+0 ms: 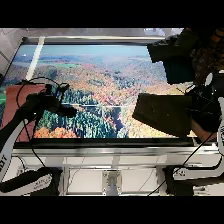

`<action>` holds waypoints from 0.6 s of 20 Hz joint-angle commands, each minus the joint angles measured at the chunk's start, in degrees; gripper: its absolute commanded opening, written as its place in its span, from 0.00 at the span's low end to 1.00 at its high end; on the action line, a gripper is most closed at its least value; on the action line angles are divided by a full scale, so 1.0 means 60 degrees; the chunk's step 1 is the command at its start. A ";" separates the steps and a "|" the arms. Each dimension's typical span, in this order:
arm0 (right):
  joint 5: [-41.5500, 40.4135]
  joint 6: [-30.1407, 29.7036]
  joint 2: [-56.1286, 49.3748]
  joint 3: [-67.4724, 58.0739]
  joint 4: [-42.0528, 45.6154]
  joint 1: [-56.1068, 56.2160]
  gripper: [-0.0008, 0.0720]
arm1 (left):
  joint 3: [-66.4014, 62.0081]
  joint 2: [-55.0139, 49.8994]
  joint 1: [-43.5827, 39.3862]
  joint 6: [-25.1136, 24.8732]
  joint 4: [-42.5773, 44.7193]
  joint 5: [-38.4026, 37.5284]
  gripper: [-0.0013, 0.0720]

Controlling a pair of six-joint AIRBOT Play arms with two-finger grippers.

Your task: Fold the clothes and pants, and hang the long-sleeved shirts on hangers.

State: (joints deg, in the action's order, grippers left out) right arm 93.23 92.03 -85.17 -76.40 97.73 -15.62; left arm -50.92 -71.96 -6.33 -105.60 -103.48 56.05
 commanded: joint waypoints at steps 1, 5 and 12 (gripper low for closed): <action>-0.1075 0.0015 0.0568 0.0058 -0.2004 0.1373 0.35 | -0.0004 -0.0025 0.0007 0.0069 0.0521 -0.0801 0.39; -0.3399 0.0022 0.0616 0.0051 -0.2237 0.5191 0.03 | 0.0000 -0.0025 0.0007 0.0029 0.0543 -0.0918 0.39; -0.5584 0.0550 -0.0430 0.0011 -0.2091 0.8990 0.03 | 0.0000 -0.0044 0.0007 0.0033 0.0532 -0.0929 0.39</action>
State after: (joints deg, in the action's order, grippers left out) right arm 66.00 94.32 -85.78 -76.23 85.60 30.48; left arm -50.92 -72.14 -6.33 -105.43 -100.42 50.76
